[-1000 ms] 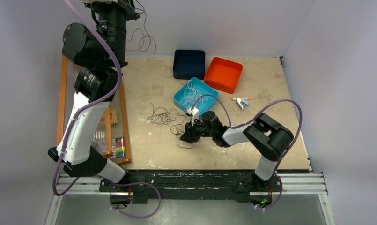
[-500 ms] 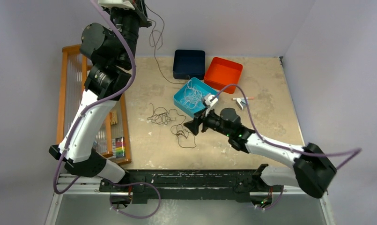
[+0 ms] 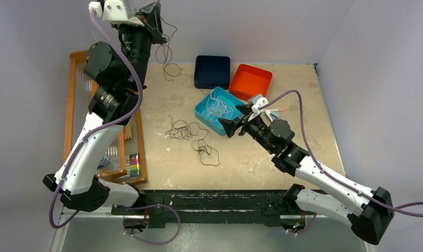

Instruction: Untangle the cables

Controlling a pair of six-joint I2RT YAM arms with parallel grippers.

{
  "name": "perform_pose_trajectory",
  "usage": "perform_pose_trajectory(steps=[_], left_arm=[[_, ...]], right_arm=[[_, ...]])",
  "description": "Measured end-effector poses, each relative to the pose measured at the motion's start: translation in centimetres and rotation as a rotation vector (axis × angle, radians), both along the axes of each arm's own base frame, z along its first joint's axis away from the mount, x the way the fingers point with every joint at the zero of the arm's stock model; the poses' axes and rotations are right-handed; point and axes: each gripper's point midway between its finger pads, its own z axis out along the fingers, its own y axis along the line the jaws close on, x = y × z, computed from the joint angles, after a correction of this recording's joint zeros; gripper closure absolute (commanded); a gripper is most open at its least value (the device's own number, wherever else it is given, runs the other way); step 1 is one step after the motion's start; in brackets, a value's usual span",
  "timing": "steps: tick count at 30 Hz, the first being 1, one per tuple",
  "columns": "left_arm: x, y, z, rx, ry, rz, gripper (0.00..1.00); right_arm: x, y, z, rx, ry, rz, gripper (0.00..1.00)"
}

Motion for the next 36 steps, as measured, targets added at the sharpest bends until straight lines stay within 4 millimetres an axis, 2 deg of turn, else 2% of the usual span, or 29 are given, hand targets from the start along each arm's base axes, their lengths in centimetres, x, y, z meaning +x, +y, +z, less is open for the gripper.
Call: perform_pose_trajectory(steps=[5, 11, 14, 19, 25, 36], left_arm=[[-0.7, -0.1, -1.3, -0.023, 0.022, -0.042, 1.00], [-1.0, -0.4, -3.7, -0.039, 0.074, -0.077, 1.00], [-1.2, -0.5, -4.6, -0.043, 0.092, -0.089, 1.00], [-1.8, -0.3, -5.5, -0.064, 0.109, -0.110, 1.00], [-2.4, -0.4, -6.3, -0.091, 0.120, -0.143, 1.00], [-2.4, -1.7, -7.2, -0.101, 0.130, -0.203, 1.00]], right_arm=[[0.5, 0.4, 4.1, 0.027, -0.121, 0.008, 0.13], [0.6, 3.1, 9.6, 0.081, -0.269, 0.109, 0.14], [0.5, 4.4, 11.4, 0.098, -0.319, 0.166, 0.18], [1.4, 7.0, 14.1, 0.121, -0.359, 0.231, 0.18], [2.3, 9.7, 15.0, 0.154, -0.348, 0.298, 0.16], [4.9, 14.1, 12.4, 0.222, -0.225, 0.363, 0.17]])
